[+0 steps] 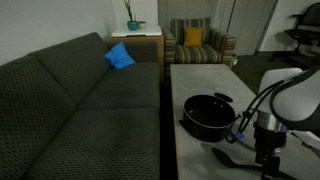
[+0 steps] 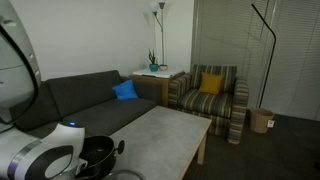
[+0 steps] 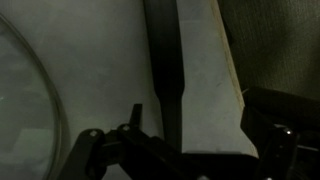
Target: Pick up the black spoon from the table and put it in the black pot. Pick up the back spoon from the black pot and put it on the table.
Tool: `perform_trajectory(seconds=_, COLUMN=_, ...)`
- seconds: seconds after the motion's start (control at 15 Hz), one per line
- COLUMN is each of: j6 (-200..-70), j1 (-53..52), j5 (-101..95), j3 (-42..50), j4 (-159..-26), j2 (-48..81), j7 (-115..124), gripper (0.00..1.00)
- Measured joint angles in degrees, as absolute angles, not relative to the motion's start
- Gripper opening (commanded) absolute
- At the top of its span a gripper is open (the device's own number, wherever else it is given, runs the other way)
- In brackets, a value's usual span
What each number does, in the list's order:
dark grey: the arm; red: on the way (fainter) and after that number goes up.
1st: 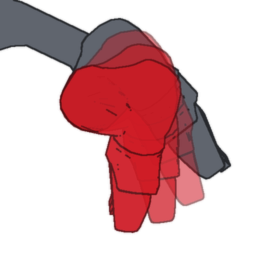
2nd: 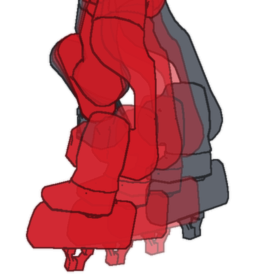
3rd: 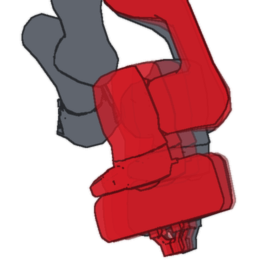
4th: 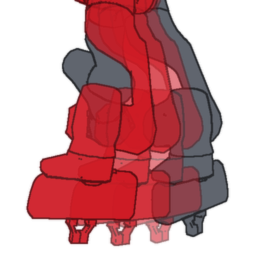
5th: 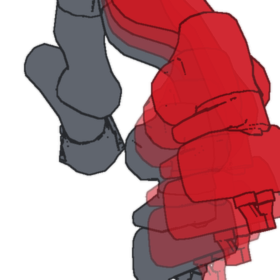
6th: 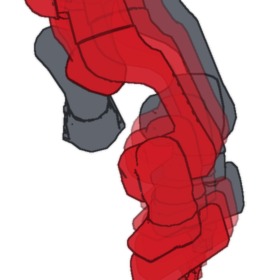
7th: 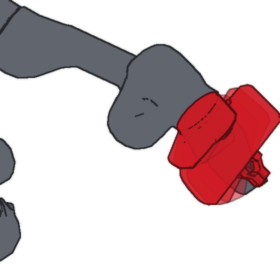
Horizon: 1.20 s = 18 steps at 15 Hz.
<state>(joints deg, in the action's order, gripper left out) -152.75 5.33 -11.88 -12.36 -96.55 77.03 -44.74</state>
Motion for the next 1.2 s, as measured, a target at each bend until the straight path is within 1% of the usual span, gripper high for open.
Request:
perform_trajectory(seconds=0.2, j6=-152.37, j1=3.37, j5=-12.82, j3=-10.83, j4=-95.39, j2=76.86, j7=-43.10, gripper=1.00)
perform_trajectory(seconds=0.6, j6=-147.40, j1=-2.83, j5=-18.69, j3=-5.85, j4=-91.98, j2=76.94, j7=-41.55, gripper=1.00)
perform_trajectory(seconds=1.2, j6=-147.33, j1=-1.17, j5=-20.93, j3=-6.03, j4=-89.21, j2=79.83, j7=-45.57, gripper=1.00)
